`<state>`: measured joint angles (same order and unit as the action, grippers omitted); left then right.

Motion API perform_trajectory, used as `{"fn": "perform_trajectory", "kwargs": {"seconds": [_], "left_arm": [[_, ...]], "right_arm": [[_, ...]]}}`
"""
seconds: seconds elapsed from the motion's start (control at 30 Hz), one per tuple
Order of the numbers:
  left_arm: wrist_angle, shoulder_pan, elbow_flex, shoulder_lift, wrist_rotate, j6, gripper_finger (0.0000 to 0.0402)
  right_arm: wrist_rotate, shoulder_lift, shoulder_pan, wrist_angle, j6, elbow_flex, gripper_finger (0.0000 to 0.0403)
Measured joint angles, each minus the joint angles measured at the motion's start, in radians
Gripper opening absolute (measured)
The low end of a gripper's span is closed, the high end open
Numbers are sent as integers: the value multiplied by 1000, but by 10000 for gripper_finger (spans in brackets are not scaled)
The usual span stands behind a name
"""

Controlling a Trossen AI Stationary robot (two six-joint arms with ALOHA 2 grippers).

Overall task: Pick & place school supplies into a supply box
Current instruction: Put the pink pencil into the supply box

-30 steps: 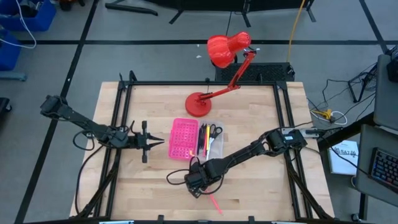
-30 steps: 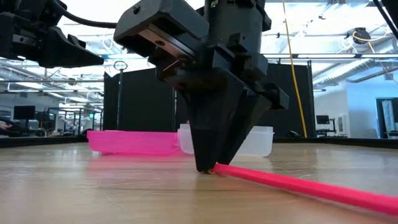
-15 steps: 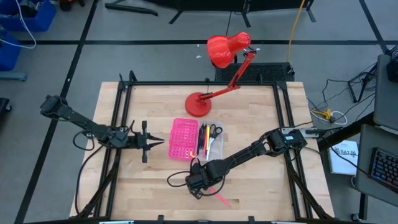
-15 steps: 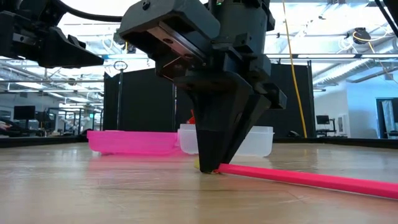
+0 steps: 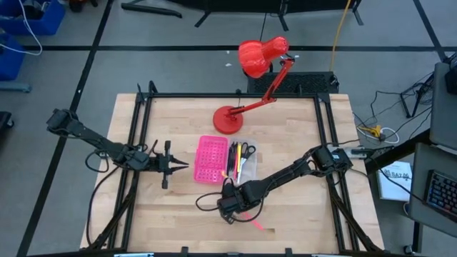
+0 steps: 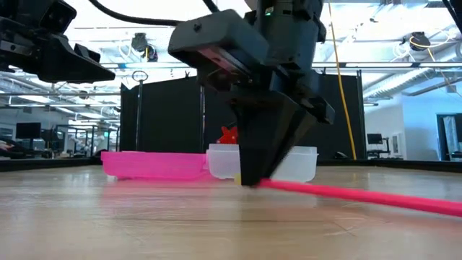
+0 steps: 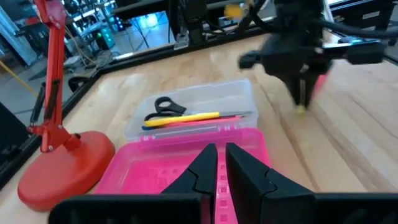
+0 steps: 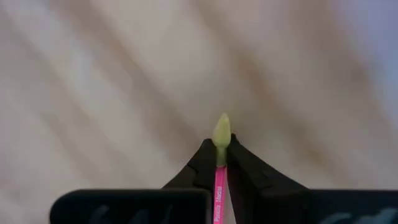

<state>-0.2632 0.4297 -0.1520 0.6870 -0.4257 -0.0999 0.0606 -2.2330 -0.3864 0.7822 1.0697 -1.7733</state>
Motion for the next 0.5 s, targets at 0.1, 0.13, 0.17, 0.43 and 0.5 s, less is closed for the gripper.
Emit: {"fn": "perform_trajectory", "kwargs": {"seconds": [0.1,0.13,0.17,0.43,0.5], "left_arm": [[10,0,0,0,3,16,42],[12,0,0,0,3,22,42],[14,0,0,0,2,27,42],[44,0,0,0,2,53,42],[56,0,0,0,2,58,42]], "right_arm": [[7,11,3,-7,3,0,12],[2,12,3,-8,8,-1,11],[-12,12,2,-9,11,-1,10],[-110,41,-6,-75,59,-2,10],[-118,65,-10,-50,78,-2,10]]}}
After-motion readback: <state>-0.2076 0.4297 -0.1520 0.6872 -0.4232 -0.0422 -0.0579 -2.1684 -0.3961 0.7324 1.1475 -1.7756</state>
